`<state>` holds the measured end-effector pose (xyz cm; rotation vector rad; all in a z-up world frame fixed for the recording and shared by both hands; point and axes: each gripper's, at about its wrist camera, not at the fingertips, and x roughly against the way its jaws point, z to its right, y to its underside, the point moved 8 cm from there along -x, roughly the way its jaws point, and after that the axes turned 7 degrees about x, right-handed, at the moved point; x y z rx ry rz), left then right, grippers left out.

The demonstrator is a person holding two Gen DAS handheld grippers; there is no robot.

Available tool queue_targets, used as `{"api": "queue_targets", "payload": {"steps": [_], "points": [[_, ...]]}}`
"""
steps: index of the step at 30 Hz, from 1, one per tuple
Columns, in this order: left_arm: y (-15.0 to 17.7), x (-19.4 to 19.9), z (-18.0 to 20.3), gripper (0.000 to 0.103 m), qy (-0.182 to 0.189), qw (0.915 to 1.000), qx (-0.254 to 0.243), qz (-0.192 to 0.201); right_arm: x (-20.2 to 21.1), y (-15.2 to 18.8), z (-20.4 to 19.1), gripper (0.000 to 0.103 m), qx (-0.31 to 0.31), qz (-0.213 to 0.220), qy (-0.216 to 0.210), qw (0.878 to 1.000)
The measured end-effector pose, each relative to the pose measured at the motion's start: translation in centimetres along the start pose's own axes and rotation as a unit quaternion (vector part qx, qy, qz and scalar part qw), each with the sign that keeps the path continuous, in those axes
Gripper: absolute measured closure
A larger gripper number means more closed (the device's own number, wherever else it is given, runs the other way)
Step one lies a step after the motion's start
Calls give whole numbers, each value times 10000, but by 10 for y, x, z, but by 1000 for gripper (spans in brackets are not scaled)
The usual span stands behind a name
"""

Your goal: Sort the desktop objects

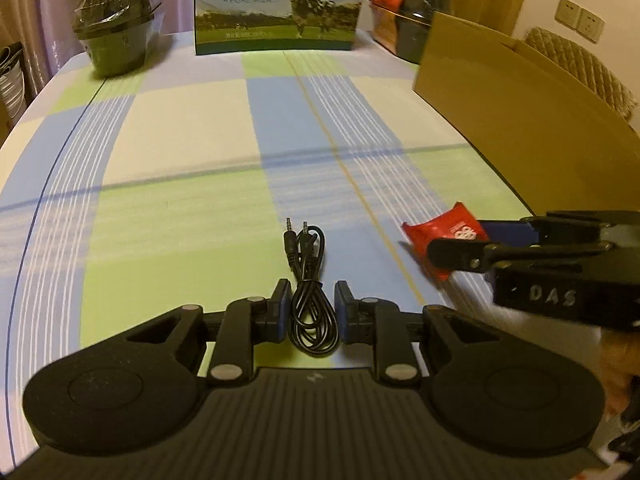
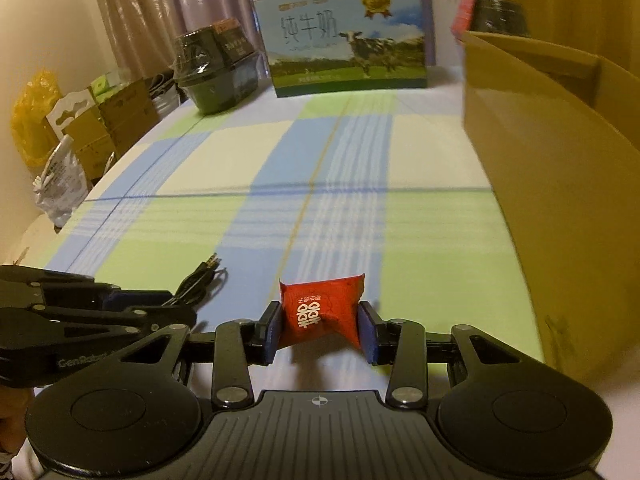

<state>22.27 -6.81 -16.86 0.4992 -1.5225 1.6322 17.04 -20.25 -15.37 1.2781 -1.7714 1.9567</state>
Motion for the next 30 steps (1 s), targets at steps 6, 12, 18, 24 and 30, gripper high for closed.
{"api": "queue_targets", "payload": {"steps": [6,12,18,24,30], "points": [[29,21,19,85,69,9999,-88,-30,26,21,3,76,-75,-80,53,9999],[37,24,27,84,-65,9995,-307,64,33,28,7,75,-63,-46,126,9999],[35,19,26,81,-113,9993,-335,116,36,30,2,22,147,119,250,9995],[29,17,19,76,-157,9994,-205,218,21,38,-10,21,531,-5,308,9981],[28,14,17,75,-144,9995,-169,245,8,42,-15,23,620,-9,596,9963]]}}
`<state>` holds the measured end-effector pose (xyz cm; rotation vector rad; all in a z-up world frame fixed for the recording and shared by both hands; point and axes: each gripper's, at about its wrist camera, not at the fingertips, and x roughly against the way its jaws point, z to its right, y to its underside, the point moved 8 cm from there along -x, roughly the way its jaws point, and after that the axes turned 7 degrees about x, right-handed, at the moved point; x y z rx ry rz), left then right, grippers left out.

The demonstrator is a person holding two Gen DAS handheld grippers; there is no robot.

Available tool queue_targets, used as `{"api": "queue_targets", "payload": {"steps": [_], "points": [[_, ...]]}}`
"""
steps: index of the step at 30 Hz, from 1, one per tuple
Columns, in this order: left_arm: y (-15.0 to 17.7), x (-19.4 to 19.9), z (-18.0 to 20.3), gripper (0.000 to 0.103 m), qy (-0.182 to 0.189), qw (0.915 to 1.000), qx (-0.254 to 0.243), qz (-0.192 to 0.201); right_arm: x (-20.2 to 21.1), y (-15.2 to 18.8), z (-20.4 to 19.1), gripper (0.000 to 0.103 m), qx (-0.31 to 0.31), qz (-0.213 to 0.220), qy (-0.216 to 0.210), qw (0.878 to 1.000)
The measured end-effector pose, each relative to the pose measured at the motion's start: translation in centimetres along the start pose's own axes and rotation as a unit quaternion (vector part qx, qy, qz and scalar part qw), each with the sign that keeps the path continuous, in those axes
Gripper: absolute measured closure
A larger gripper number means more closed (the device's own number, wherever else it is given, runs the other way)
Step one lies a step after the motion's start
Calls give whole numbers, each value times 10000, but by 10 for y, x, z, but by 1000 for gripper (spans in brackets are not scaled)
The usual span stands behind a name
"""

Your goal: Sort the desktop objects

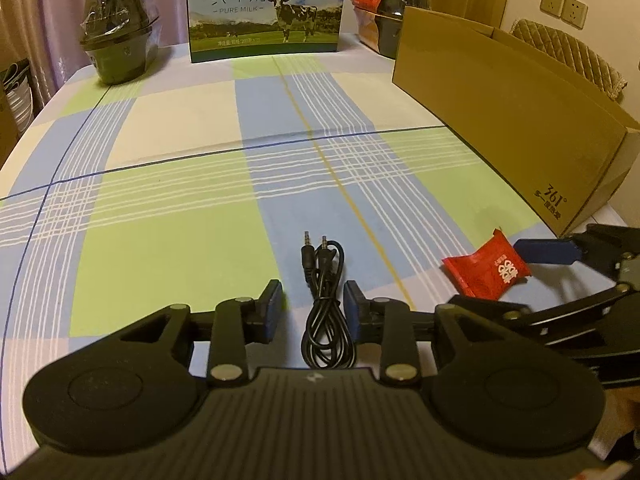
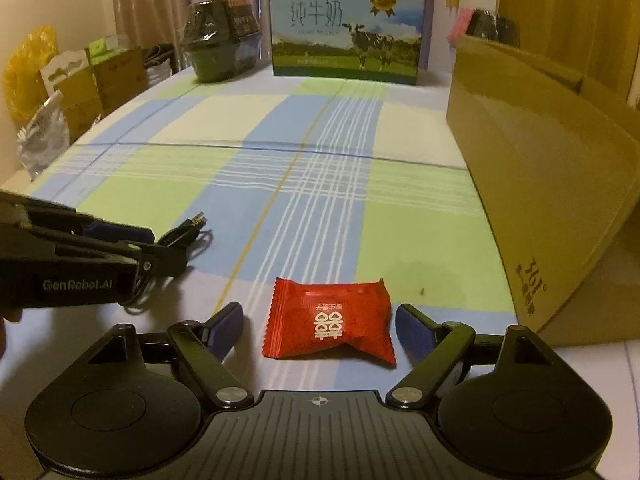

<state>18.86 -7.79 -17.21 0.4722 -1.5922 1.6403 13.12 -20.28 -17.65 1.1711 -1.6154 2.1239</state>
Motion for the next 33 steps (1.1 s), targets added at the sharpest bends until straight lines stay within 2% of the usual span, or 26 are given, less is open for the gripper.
{"api": "queue_targets", "payload": {"steps": [1,4,8,10,29,30,31,33], "points": [[0,-1,0,74,4,10000,-3,3,1,1,1,27,-11,19,20,10000],[-1,-2,-1,74,6,10000,-14,13,4,0,1,50,61,97,7,9999],[-1,-3,1,73,9,10000,-43,22,5,0,2,56,-1,126,-27,9999],[-1,-3,2,72,4,10000,-86,21,7,-2,3,63,-38,150,-34,9999],[-4,-7,8,72,-13,9994,-342,11,17,0,8,64,-304,134,-113,9994],[-3,-6,8,76,-7,9994,-341,5,17,-1,8,64,-304,142,-115,9994],[-3,-6,8,88,-1,9994,-344,0,18,-1,9,64,-309,149,-118,9993],[-3,-4,8,91,-5,9995,-311,-36,19,-3,9,64,-308,167,-118,9993]]}}
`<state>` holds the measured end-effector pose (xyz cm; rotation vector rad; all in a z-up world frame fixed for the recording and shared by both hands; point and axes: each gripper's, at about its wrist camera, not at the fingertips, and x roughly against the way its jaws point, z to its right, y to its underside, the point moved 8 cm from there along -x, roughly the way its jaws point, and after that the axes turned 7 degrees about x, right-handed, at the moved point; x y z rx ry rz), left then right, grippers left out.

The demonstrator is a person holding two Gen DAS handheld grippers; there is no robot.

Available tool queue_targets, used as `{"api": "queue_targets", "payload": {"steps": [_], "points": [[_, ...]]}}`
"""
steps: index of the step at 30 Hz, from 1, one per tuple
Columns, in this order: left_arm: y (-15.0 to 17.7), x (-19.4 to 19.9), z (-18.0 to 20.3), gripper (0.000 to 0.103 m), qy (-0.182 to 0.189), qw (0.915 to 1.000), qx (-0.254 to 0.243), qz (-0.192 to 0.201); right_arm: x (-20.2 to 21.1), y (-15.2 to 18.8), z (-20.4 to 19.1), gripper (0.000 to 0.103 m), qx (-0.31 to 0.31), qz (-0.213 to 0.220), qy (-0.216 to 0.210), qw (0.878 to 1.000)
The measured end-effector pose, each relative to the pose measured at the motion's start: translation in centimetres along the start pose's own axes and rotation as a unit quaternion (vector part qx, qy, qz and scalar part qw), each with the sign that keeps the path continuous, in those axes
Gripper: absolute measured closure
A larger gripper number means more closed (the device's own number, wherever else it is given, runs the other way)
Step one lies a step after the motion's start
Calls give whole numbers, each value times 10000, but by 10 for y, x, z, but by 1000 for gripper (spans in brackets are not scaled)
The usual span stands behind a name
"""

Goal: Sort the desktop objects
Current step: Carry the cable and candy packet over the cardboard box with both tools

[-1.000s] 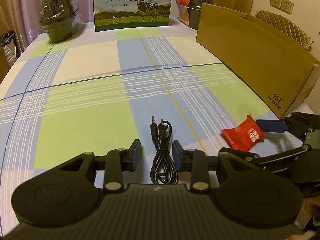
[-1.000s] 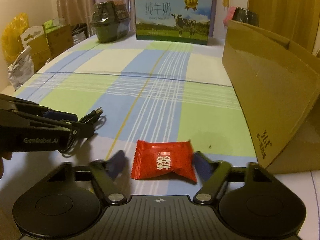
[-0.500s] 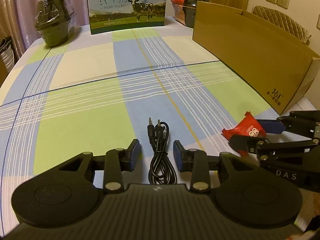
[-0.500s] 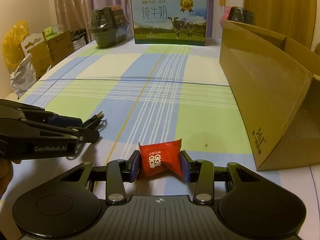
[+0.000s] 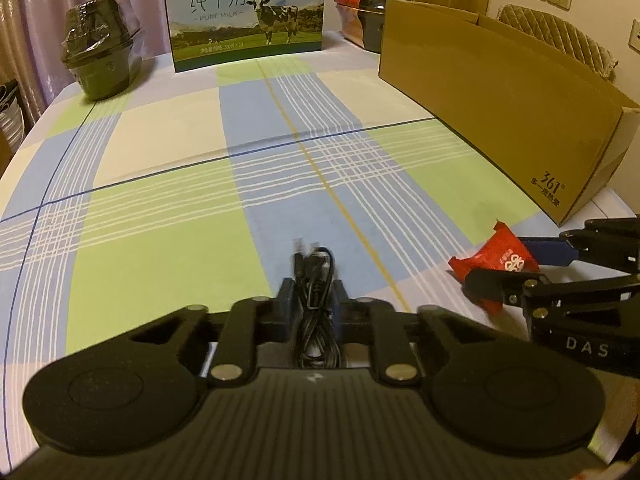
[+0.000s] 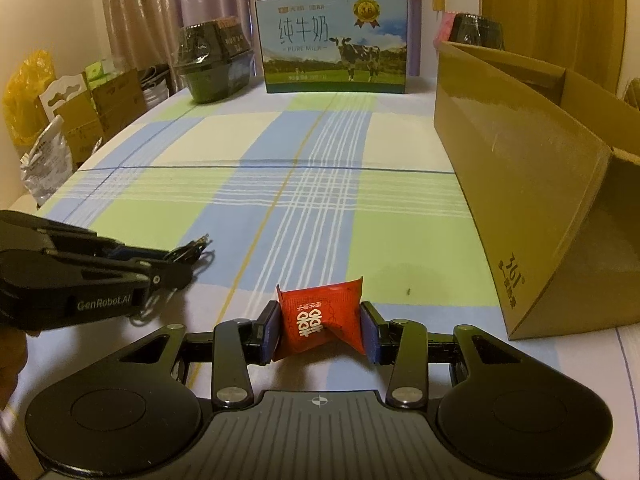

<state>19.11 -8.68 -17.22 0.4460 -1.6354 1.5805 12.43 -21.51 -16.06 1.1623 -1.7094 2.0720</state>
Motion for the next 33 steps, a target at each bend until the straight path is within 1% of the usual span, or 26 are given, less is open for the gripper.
{"api": "queue_targets", "payload": {"steps": [3,8,12,21,28,33], "points": [[2,3,1,91,-18,10000,0,-11,3,-2,1,64,-9,31,6,10000],[4,9,5,91,58,10000,-26,-25,13,-10,3,64,-4,127,22,9999],[-2,18,8,91,69,10000,1,23,27,-19,5,64,-12,254,52,9997],[-10,56,16,91,-15,9995,272,177,65,-37,6,64,-100,613,87,9980],[-20,83,36,91,21,9990,273,348,97,-52,12,64,-144,934,155,9954],[-26,98,53,91,101,9986,269,454,117,-60,25,64,-246,1128,226,9931]]}}
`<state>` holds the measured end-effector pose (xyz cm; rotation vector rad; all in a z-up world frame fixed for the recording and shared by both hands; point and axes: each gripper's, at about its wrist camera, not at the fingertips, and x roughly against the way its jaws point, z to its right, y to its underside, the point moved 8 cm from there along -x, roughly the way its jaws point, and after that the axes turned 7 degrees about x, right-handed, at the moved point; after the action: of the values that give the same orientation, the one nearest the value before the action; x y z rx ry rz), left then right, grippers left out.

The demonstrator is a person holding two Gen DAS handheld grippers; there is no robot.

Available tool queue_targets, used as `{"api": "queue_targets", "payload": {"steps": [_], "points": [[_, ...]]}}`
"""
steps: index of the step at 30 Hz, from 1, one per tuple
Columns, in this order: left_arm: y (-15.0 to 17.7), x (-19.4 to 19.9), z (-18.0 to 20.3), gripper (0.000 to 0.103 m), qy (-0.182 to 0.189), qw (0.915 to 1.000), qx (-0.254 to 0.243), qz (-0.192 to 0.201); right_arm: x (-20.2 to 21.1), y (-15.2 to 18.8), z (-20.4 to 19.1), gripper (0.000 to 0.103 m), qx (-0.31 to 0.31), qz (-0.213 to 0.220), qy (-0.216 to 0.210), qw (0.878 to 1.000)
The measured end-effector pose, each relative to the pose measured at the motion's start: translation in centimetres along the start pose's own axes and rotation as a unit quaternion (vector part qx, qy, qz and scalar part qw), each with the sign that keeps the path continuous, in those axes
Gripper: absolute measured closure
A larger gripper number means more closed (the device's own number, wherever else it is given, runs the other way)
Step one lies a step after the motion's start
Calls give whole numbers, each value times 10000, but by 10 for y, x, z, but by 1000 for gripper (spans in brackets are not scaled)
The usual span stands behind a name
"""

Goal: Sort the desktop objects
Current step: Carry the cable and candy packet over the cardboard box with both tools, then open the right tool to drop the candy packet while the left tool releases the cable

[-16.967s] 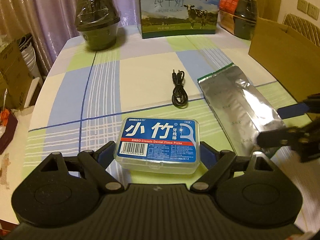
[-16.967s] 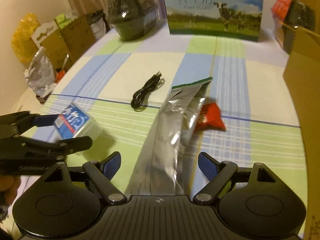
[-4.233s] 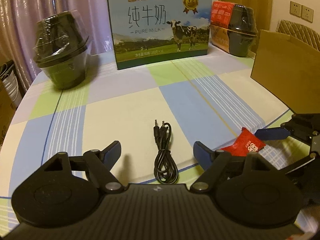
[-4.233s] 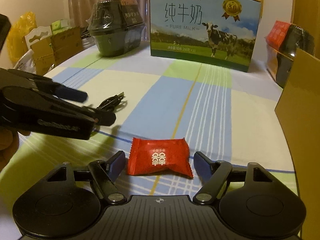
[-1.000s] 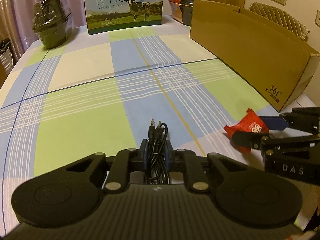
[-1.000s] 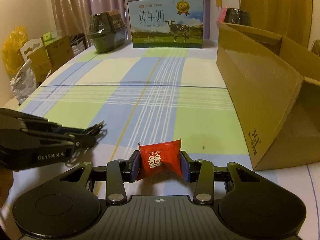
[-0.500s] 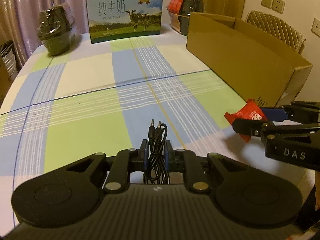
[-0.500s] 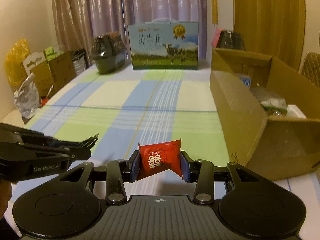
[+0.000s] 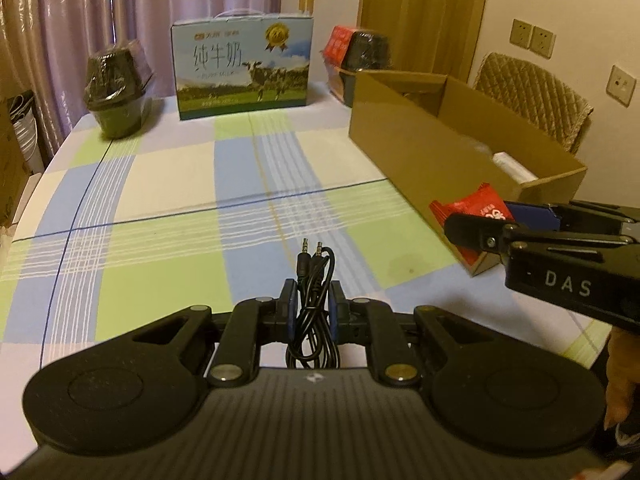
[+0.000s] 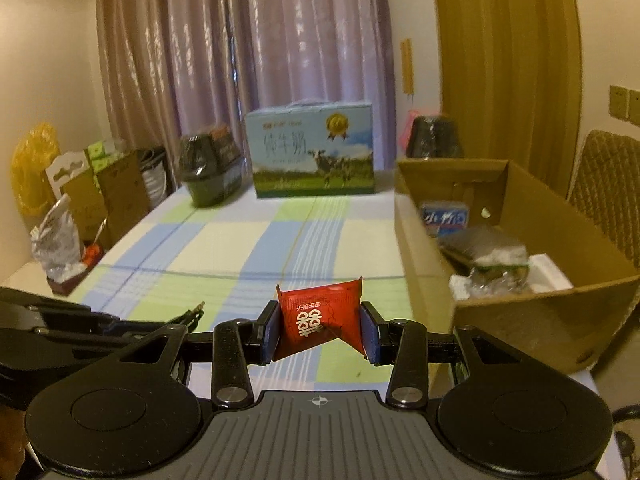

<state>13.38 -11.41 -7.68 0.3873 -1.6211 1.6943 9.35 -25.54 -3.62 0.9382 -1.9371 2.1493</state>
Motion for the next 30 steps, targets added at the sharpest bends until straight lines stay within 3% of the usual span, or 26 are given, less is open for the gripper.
{"api": "queue_targets", "payload": {"steps": [5,13,20,26,30], "points": [[-9,9,22,91,116,9999,-61,67,19,-17,27,64,-78,229,163,9996],[-52,4,84,91,585,9976,-218,282,32,-50,111,64,-115,488,696,9963],[-98,-26,149,91,972,9940,-294,405,25,-58,178,64,-242,486,979,9937],[-122,-62,193,91,1238,9909,-358,398,14,-52,209,64,-450,439,1027,9927],[-127,-82,197,77,1193,9920,-221,356,9,-49,215,64,-527,404,963,9931]]}}
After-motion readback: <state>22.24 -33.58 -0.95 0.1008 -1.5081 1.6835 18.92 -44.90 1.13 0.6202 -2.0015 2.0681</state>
